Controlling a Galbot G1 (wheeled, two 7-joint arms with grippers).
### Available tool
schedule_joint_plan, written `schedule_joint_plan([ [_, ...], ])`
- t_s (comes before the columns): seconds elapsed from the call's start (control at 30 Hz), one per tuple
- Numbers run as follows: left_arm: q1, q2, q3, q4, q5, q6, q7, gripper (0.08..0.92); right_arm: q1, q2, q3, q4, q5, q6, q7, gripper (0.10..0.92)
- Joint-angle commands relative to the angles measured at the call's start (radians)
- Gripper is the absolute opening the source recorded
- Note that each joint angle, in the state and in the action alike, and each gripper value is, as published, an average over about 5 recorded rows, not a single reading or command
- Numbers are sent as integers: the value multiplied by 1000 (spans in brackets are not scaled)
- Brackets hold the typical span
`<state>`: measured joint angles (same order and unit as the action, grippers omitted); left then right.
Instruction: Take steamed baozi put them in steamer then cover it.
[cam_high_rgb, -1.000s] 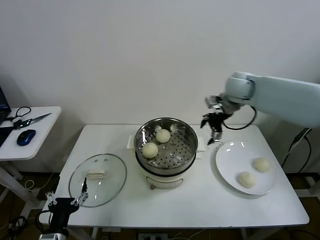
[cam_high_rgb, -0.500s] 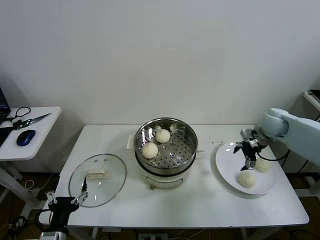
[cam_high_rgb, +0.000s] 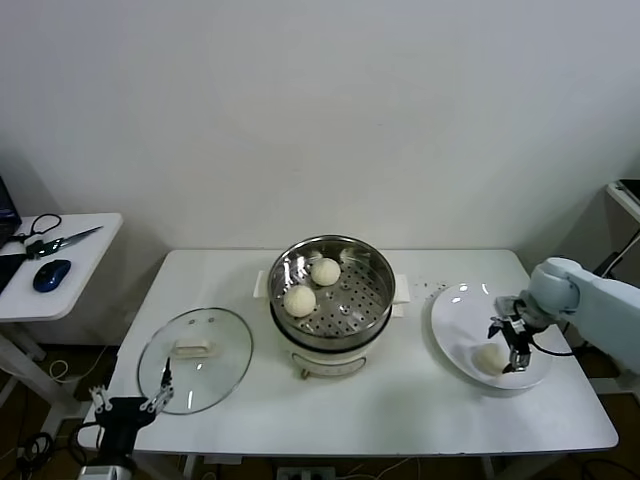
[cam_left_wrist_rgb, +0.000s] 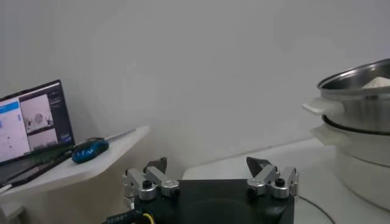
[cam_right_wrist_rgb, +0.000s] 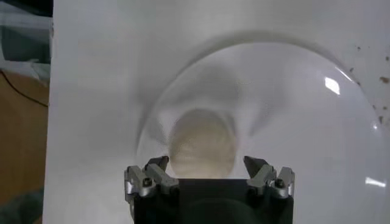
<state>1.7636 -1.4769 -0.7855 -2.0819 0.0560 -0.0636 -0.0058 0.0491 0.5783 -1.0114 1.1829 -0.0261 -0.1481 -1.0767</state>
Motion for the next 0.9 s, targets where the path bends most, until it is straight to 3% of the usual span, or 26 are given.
schedule_joint_plan([
  [0.03, 3, -1, -1, 6, 0, -3, 0, 823, -77, 23, 63, -40, -51, 12, 1, 823],
  [0.2, 7, -4, 0, 5, 2, -5, -1, 823, -55, 23, 46, -44, -49, 15, -4, 817],
  [0.47, 15, -6, 0, 3, 2, -9, -2, 823, -29, 23, 34, -41, -31, 19, -10, 674],
  [0.63, 20, -6, -1, -2, 2, -11, -3, 823, 20, 22, 10, -31, -23, 46, -12, 654],
  [0.73, 22, -6, -1, -6, 1, -10, -3, 823, 115, 23, -45, -16, -31, 138, -20, 653],
  [0.9, 24, -7, 3, -9, 2, -9, -3, 823, 407, 66, -210, 47, -142, 419, -46, 651],
])
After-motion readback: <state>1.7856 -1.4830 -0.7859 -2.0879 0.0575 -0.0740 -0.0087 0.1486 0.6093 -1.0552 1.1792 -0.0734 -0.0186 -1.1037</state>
